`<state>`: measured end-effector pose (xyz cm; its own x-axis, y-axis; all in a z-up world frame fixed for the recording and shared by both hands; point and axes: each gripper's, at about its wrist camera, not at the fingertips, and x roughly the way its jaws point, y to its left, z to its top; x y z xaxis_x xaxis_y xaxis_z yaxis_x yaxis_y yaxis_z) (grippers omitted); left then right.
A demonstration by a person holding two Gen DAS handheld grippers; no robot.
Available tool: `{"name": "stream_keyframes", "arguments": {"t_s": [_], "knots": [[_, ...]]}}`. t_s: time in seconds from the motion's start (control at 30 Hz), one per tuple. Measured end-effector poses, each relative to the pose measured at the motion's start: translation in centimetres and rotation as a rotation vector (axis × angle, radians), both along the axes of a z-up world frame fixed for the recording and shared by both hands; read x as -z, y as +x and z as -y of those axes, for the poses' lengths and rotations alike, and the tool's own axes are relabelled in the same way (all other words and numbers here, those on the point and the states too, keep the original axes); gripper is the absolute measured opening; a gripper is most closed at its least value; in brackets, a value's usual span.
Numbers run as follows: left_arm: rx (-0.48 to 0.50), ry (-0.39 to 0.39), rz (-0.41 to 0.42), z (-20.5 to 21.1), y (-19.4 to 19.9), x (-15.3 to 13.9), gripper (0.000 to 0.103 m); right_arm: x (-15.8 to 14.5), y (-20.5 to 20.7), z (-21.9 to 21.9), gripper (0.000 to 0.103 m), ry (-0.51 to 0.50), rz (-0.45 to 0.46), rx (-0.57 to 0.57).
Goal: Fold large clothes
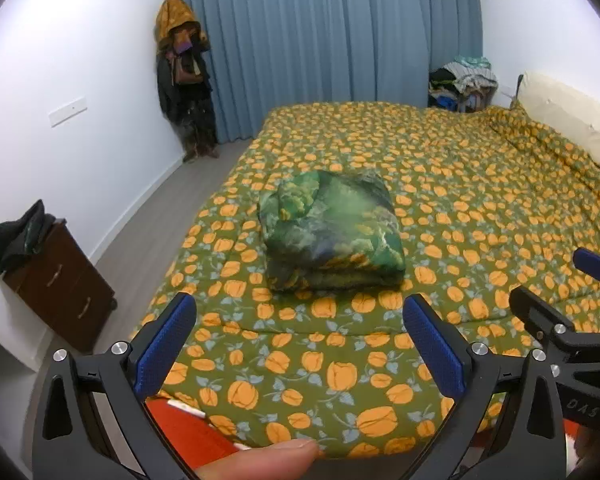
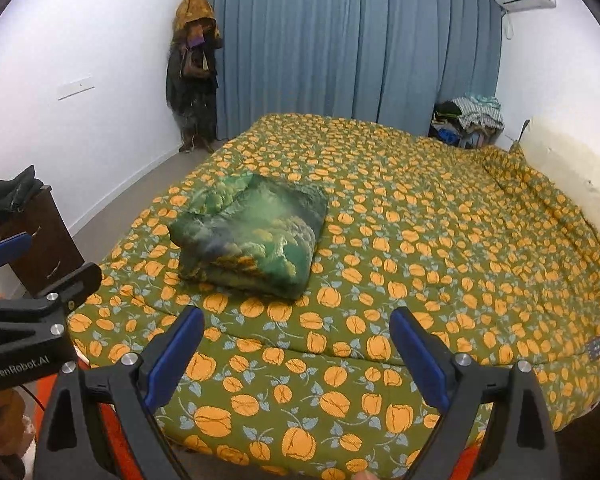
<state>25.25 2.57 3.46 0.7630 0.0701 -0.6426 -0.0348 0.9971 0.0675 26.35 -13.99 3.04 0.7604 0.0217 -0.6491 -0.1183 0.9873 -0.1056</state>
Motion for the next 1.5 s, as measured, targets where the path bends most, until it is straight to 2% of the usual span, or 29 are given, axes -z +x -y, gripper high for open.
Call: {"name": "stream_keyframes", "arguments": {"t_s": [0.27,0.77,1.3,1.5], "knots": [[-0.017,-0.043,-0.03,-0.4,0.5,0.1,0.103,-0.7,-0.1,0.3,0.096,-0.007,0.006,0.031],[-0.001,-0.04,-0.04,0.3,0.6,0.5,0.103,-1.2,-0.4,0.3,0.096,-0.017,0.032,0.031],[-0.015,-0.055,-0.05,0.1,0.8,0.9,0.103,-0.4,0.1,0.7,0.096,-0.012,0.004,0.052],[-0.007,-0.027,-0.027,0.4,0.6,0.7,0.103,-0.3,0.2,0.8,0.096,-0.007,-0.003,0.055]]}}
